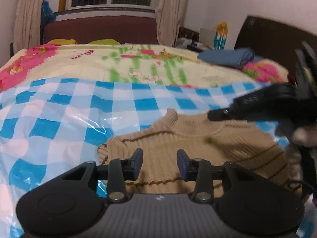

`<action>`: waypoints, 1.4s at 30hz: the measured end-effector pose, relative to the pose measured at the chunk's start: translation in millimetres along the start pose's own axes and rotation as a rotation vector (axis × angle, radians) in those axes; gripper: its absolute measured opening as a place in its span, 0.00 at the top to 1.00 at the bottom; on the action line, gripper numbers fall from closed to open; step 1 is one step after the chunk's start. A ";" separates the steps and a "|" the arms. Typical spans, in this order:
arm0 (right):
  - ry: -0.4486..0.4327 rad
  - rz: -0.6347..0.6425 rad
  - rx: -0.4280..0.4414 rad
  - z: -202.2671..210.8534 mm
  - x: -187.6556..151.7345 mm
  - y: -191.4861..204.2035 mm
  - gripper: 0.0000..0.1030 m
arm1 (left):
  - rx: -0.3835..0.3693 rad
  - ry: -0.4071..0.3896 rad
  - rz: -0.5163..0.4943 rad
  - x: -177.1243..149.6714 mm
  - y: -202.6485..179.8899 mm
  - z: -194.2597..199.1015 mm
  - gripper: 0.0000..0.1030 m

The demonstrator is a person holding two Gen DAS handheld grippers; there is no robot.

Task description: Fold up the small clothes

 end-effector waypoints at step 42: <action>-0.003 -0.141 0.066 23.5 -41.4 -39.2 0.88 | 0.162 0.028 -0.142 -17.1 10.6 -19.5 0.53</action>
Point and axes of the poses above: each gripper's, at about its wrist camera, not at the fingertips, and z roughly against the way its jaws point, y to its left, x to its top, the point moved 6 cm from there along -z, roughly the way its jaws point, and after that the axes turned 11 degrees about x, right-handed, at the moved point
